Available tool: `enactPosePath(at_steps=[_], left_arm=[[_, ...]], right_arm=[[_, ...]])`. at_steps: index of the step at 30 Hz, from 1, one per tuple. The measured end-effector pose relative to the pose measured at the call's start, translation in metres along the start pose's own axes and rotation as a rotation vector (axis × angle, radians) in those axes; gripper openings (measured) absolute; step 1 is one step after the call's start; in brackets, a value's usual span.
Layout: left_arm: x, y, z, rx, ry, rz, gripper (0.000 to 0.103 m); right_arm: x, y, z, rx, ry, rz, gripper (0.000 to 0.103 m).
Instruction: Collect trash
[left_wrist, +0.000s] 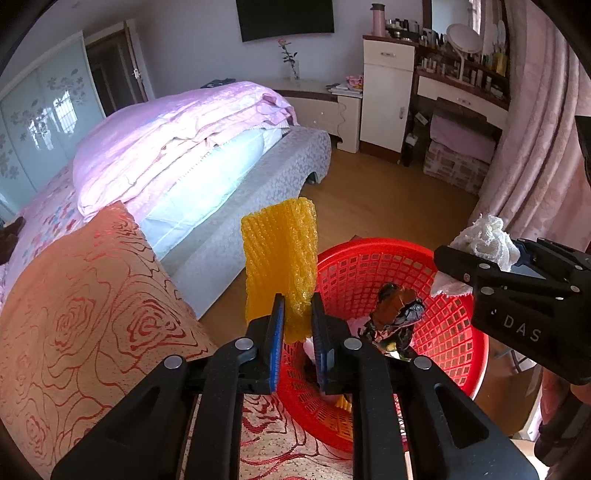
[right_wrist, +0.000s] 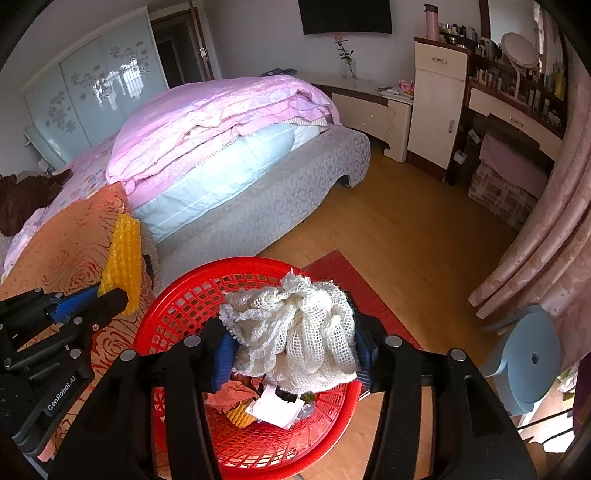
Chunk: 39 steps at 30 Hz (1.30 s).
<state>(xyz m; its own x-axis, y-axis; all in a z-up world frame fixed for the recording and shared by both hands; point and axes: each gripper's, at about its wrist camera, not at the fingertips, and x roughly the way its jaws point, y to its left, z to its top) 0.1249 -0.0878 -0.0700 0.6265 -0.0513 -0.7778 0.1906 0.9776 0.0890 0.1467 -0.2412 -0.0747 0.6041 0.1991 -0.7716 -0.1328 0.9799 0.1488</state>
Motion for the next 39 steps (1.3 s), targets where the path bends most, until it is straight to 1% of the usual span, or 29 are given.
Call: enactPosePath(at_steps=[3,4,5,8,10,13,14,17,22,25,32,39], left_arm=[[0.000,0.000,0.001,0.000,-0.001,0.000,0.024],[0.000,0.000,0.001,0.000,-0.002,0.000,0.029],[-0.001,-0.001,0.001,0.000,-0.005,0.001,0.033],[-0.003,-0.001,0.001,0.001,-0.012,0.000,0.038],[-0.004,-0.001,0.001,0.000,-0.018,0.002,0.045],[-0.006,0.000,0.001,-0.001,-0.023,0.008,0.052],[-0.007,0.000,0.001,-0.001,-0.026,0.010,0.056],[-0.008,0.002,0.001,-0.003,-0.031,0.018,0.061],[-0.014,0.007,0.001,-0.018,-0.043,0.022,0.067],[-0.018,0.010,0.001,-0.030,-0.049,0.022,0.069],[-0.032,0.017,0.002,-0.056,-0.071,0.036,0.070],[-0.044,0.019,0.001,-0.057,-0.097,0.046,0.070]], right_arm=[[-0.001,-0.001,0.000,0.008,-0.003,0.002,0.054],[-0.001,-0.001,0.000,0.011,-0.005,0.002,0.055],[-0.001,-0.001,0.001,0.013,-0.006,0.002,0.056],[-0.002,-0.002,0.001,0.024,-0.010,0.009,0.061],[-0.004,-0.001,0.002,0.028,-0.014,0.016,0.064],[-0.005,-0.001,0.002,0.033,-0.021,0.023,0.069],[-0.006,-0.001,0.002,0.034,-0.023,0.024,0.071],[-0.007,-0.001,0.003,0.038,-0.029,0.023,0.071],[-0.010,-0.002,0.002,0.046,-0.044,0.012,0.072],[-0.013,-0.001,0.003,0.046,-0.054,0.004,0.072],[-0.020,0.002,0.002,0.036,-0.070,-0.002,0.073],[-0.026,0.004,0.003,0.032,-0.082,-0.005,0.073]])
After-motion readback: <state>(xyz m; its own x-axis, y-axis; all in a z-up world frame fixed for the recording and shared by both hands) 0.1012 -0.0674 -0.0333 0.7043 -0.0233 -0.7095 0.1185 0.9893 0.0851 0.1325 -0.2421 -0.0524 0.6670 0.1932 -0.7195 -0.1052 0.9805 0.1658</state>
